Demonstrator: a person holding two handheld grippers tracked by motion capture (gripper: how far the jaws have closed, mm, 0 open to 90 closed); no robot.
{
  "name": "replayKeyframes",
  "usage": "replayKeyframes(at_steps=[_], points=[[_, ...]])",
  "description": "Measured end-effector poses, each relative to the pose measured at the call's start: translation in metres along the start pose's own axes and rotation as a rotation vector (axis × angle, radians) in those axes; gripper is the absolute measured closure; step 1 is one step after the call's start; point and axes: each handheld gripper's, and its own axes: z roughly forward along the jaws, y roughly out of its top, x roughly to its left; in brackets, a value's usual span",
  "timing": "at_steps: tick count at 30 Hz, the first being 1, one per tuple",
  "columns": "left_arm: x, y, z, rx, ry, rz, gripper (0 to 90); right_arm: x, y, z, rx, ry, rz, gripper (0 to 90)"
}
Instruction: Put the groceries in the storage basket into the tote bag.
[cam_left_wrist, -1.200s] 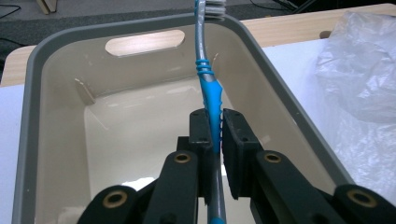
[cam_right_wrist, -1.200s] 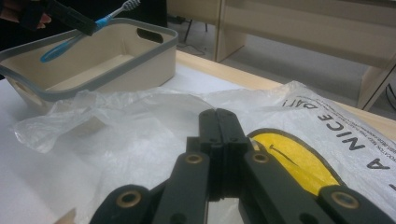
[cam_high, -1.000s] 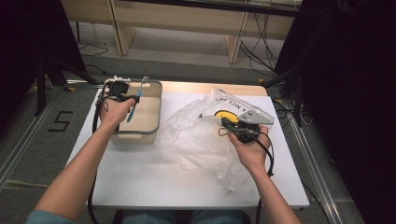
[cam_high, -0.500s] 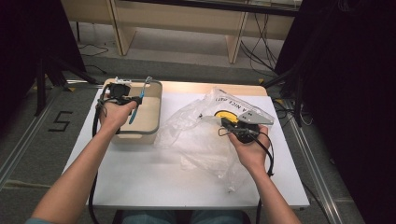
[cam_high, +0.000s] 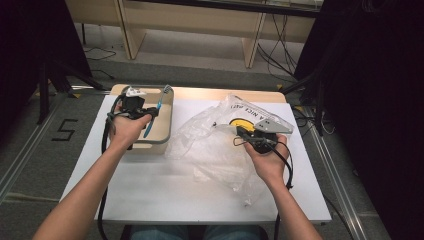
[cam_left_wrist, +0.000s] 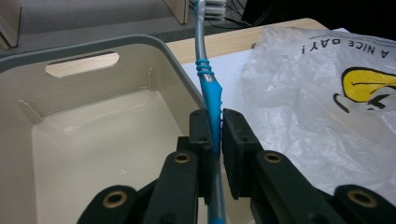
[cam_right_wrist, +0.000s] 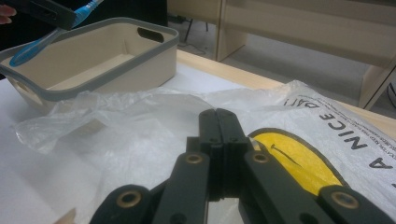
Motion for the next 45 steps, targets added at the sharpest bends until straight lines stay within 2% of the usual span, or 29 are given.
replayKeyframes(at_steps=[14, 25, 34, 45], points=[[-0.021, -0.013, -0.012, -0.005, -0.060, 0.052, 82.3, 0.001, -0.001, 0.001, 0.006, 0.003, 0.002, 90.0], [-0.045, -0.020, -0.022, -0.024, -0.107, 0.107, 82.3, 0.000, -0.001, 0.001, 0.006, 0.002, 0.003, 90.0], [-0.060, -0.031, -0.025, -0.012, -0.148, 0.146, 82.3, 0.001, -0.001, 0.002, 0.007, 0.003, 0.000, 90.0], [-0.089, -0.044, -0.027, 0.002, -0.221, 0.200, 82.3, 0.001, -0.001, 0.001, 0.002, 0.000, 0.001, 90.0]])
